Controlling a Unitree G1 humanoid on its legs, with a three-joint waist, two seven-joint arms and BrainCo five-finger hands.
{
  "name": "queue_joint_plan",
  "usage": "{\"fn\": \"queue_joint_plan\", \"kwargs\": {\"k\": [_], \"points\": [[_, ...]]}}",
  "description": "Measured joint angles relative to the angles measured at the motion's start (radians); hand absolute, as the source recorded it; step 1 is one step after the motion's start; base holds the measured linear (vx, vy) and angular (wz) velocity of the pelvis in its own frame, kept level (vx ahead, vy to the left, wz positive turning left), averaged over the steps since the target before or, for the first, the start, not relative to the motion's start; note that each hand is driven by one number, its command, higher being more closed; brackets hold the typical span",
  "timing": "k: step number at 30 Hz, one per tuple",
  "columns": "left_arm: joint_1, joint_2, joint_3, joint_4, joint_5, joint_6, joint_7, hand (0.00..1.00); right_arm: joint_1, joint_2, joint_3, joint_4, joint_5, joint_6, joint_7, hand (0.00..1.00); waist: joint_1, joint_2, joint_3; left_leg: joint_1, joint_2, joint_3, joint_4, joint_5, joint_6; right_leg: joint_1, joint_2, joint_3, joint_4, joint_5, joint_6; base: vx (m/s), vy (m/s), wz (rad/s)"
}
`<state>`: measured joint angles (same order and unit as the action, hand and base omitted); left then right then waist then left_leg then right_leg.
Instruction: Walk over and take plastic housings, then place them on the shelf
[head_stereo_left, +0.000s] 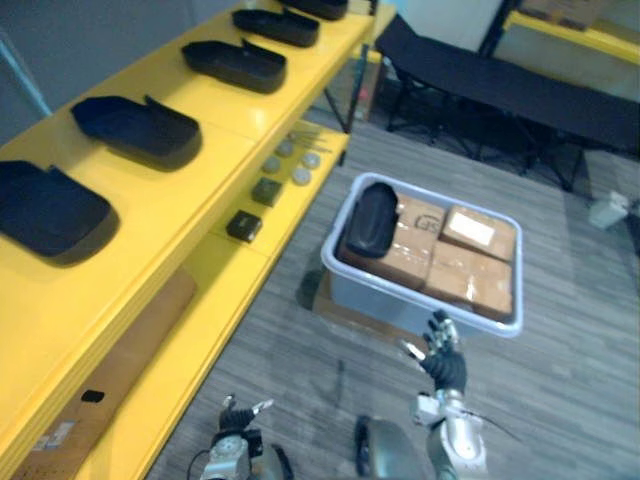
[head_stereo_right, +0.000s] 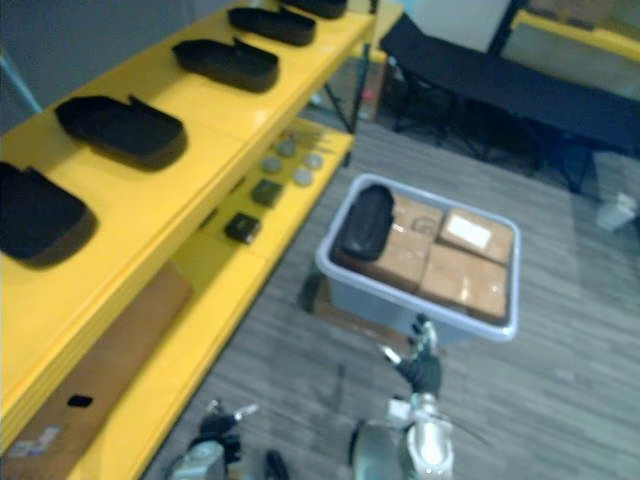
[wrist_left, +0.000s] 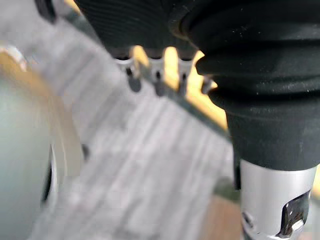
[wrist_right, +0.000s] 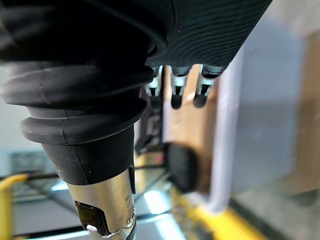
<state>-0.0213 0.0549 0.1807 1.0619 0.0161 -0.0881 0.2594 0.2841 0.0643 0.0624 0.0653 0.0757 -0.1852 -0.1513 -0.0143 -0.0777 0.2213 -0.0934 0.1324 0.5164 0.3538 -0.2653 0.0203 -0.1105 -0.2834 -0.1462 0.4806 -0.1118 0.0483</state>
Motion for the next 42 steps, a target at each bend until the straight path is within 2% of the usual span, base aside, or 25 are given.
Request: {"fn": "queue_joint_plan", "kwargs": {"k": [1, 2, 3, 4, 5, 6, 7, 8, 9, 10, 11, 12, 16, 19, 26, 35, 36, 37, 38, 39, 40, 41, 42], "points": [[0.012, 0.019, 0.004, -0.001, 0.0, 0.002, 0.0, 0.0, -0.013, 0.001, -0.005, 0.012, -0.012, 0.004, 0.0, 0.0, 0.001, -0.005, -0.005, -0.022, 0.019, 0.039, 0.016, 0.007, -0.011, 0.032, -0.03, -0.033, -0.057, 0.013, 0.016, -0.11, -0.332, -1.1], [0.018, 0.028, 0.016, -0.005, -0.009, 0.0, -0.001, 0.0, -0.033, 0.002, -0.011, 0.021, -0.012, 0.006, 0.0, 0.0, 0.002, -0.021, -0.016, -0.051, 0.044, 0.063, 0.042, 0.014, -0.024, 0.052, -0.026, -0.05, -0.17, 0.021, 0.106, -0.08, -0.34, -1.11], [0.018, 0.027, 0.024, -0.009, -0.013, -0.002, -0.001, 0.0, -0.044, 0.0, -0.013, 0.025, -0.012, 0.007, 0.0, 0.0, 0.009, -0.021, -0.016, -0.055, 0.054, 0.083, 0.045, 0.021, -0.035, 0.056, -0.016, -0.069, -0.222, 0.021, 0.137, -0.05, -0.351, -1.23], [0.019, 0.018, 0.043, -0.012, -0.014, -0.004, -0.003, 0.0, -0.063, -0.008, -0.014, 0.032, -0.013, 0.009, -0.001, 0.0, 0.017, -0.017, -0.018, -0.064, 0.074, 0.107, 0.045, 0.034, -0.055, 0.077, 0.015, -0.078, -0.334, 0.031, 0.158, 0.0, -0.241, -1.16], [0.019, 0.013, 0.045, -0.012, -0.014, -0.005, -0.003, 0.0, -0.073, -0.02, -0.014, 0.039, -0.014, 0.009, -0.001, 0.0, 0.016, -0.003, -0.016, -0.073, 0.1, 0.121, 0.063, 0.037, -0.062, 0.088, 0.041, -0.064, -0.405, 0.05, 0.154, 0.0, -0.283, -1.2], [0.021, 0.003, 0.053, -0.012, -0.014, -0.006, -0.004, 0.0, -0.082, -0.045, -0.015, 0.057, -0.014, 0.01, -0.001, 0.0, 0.014, 0.027, -0.011, -0.074, 0.13, 0.112, 0.075, 0.047, -0.077, 0.084, 0.081, -0.037, -0.426, 0.079, 0.139, -0.01, -0.248, -1.04], [0.025, -0.022, 0.066, -0.012, -0.015, -0.007, -0.003, 0.0, -0.088, -0.074, -0.012, 0.085, -0.015, 0.018, -0.001, 0.0, 0.02, 0.045, -0.018, -0.073, 0.143, 0.03, 0.078, 0.054, -0.089, 0.073, 0.108, 0.0, -0.42, 0.081, 0.135, 0.01, -0.253, -1.05], [0.03, -0.031, 0.079, -0.013, -0.017, -0.007, -0.002, 0.0, -0.091, -0.103, -0.013, 0.117, -0.016, 0.022, -0.003, 0.0, 0.024, 0.052, -0.019, -0.072, 0.139, -0.093, 0.075, 0.056, -0.093, 0.074, 0.128, 0.031, -0.418, 0.085, 0.128, 0.01, -0.161, -0.89], [0.035, -0.033, 0.079, -0.012, -0.017, -0.007, -0.002, 0.0, -0.091, -0.114, -0.018, 0.127, -0.019, 0.024, -0.004, 0.0, 0.025, 0.055, -0.021, -0.067, 0.126, -0.165, 0.052, 0.052, -0.097, 0.074, 0.129, 0.038, -0.418, 0.088, 0.124, 0.02, -0.098, -0.67], [0.042, -0.036, 0.076, -0.01, -0.017, -0.006, -0.001, 0.0, -0.086, -0.119, -0.047, 0.129, -0.034, 0.027, -0.007, 0.0, 0.013, 0.061, -0.025, -0.037, 0.095, -0.288, -0.012, 0.061, -0.111, 0.074, 0.133, 0.037, -0.418, 0.088, 0.124, 0.01, -0.039, -0.32], [0.044, -0.039, 0.074, -0.01, -0.017, -0.006, 0.0, 0.0, -0.075, -0.118, -0.065, 0.129, -0.04, 0.027, -0.013, 0.0, 0.002, 0.069, -0.029, -0.026, 0.086, -0.317, -0.044, 0.073, -0.133, 0.074, 0.131, 0.036, -0.419, 0.088, 0.124, 0.03, -0.04, -0.09], [0.044, -0.041, 0.069, -0.013, -0.017, -0.007, 0.001, 0.0, -0.064, -0.115, -0.102, 0.128, -0.052, 0.028, -0.031, 0.0, -0.003, 0.067, -0.028, -0.007, 0.073, -0.315, -0.089, 0.085, -0.155, 0.068, 0.128, 0.035, -0.423, 0.088, 0.124, 0.01, -0.01, 0.09], [0.05, -0.022, 0.07, -0.024, -0.016, -0.005, 0.022, 0.0, -0.04, -0.077, -0.118, 0.142, -0.051, 0.032, -0.053, 0.0, 0.001, 0.044, -0.022, 0.007, 0.062, -0.313, -0.109, 0.092, -0.166, 0.065, 0.121, 0.043, -0.423, 0.091, 0.121, -0.04, 0.021, -0.02], [0.062, -0.024, 0.039, -0.031, -0.015, -0.006, 0.045, 0.0, -0.019, -0.052, -0.117, 0.142, -0.051, 0.032, -0.052, 0.0, 0.001, 0.047, -0.032, 0.045, 0.049, -0.312, -0.138, 0.101, -0.171, 0.096, 0.112, 0.044, -0.443, 0.099, 0.122, -0.03, 0.013, 0.0], [0.066, -0.018, -0.049, -0.042, -0.019, -0.009, 0.039, 0.0, -0.014, -0.049, -0.119, 0.147, -0.049, 0.033, -0.061, 0.0, 0.0, 0.058, -0.039, 0.064, 0.038, -0.312, -0.177, 0.131, -0.17, 0.111, 0.111, 0.044, -0.476, 0.127, 0.119, -0.03, 0.003, 0.0], [0.086, -0.022, -0.025, -0.04, -0.019, -0.015, 0.029, 0.0, 0.007, -0.039, -0.12, 0.146, -0.029, 0.034, -0.061, 0.0, 0.001, 0.059, -0.041, 0.091, 0.06, -0.311, -0.128, 0.106, -0.173, 0.113, 0.127, 0.073, -0.422, 0.106, 0.102, -0.07, -0.003, -0.09], [0.086, -0.023, -0.024, -0.041, -0.02, -0.015, 0.025, 0.0, 0.015, -0.039, -0.122, 0.145, -0.028, 0.034, -0.06, 0.0, 0.001, 0.062, -0.041, 0.088, 0.066, -0.314, -0.115, 0.095, -0.172, 0.113, 0.131, 0.072, -0.419, 0.093, 0.097, -0.1, -0.019, -0.03], [0.094, -0.033, -0.019, -0.043, -0.029, -0.017, 0.019, 0.0, 0.033, -0.048, -0.119, 0.144, -0.027, 0.035, -0.054, 0.0, 0.001, 0.089, -0.041, 0.082, 0.093, -0.313, -0.114, 0.074, -0.18, 0.104, 0.147, 0.06, -0.364, 0.071, 0.088, -0.03, -0.056, -0.02], [0.105, -0.036, 0.0, -0.046, -0.044, -0.019, 0.015, 0.0, 0.049, -0.049, -0.115, 0.138, -0.026, 0.036, -0.045, 0.0, 0.002, 0.098, -0.047, 0.078, 0.11, -0.318, -0.094, 0.069, -0.194, 0.074, 0.165, 0.031, -0.252, 0.014, 0.053, 0.02, -0.078, 0.04], [0.114, -0.034, 0.019, -0.056, -0.061, -0.021, 0.013, 0.0, 0.071, -0.049, -0.11, 0.12, -0.016, 0.036, -0.044, 0.0, 0.003, 0.089, -0.048, 0.071, 0.119, -0.325, -0.056, 0.067, -0.21, 0.07, 0.171, -0.002, -0.203, -0.057, 0.035, 0.08, -0.108, 0.23], [0.112, -0.025, 0.027, -0.055, -0.065, -0.018, 0.012, 0.0, 0.083, -0.055, -0.11, 0.111, -0.007, 0.036, -0.043, 0.0, -0.001, 0.088, -0.048, 0.05, 0.125, -0.356, 0.021, 0.065, -0.213, 0.084, 0.166, -0.018, -0.199, -0.084, 0.042, 0.03, -0.106, 0.43], [0.11, -0.027, 0.036, -0.067, -0.09, -0.021, 0.006, 0.0, 0.089, -0.048, -0.123, 0.11, 0.0, 0.036, -0.045, 0.0, 0.002, 0.076, -0.041, -0.035, 0.116, -0.385, 0.14, 0.111, -0.186, 0.106, 0.154, -0.032, -0.218, -0.085, 0.042, 0.04, -0.118, 0.5], [0.109, -0.028, 0.04, -0.07, -0.098, -0.021, 0.006, 0.0, 0.088, -0.053, -0.131, 0.105, 0.01, 0.036, -0.046, 0.0, 0.002, 0.066, -0.043, -0.064, 0.096, -0.4, 0.179, 0.125, -0.17, 0.128, 0.139, -0.039, -0.245, -0.083, 0.041, 0.06, -0.096, 0.44]]}}
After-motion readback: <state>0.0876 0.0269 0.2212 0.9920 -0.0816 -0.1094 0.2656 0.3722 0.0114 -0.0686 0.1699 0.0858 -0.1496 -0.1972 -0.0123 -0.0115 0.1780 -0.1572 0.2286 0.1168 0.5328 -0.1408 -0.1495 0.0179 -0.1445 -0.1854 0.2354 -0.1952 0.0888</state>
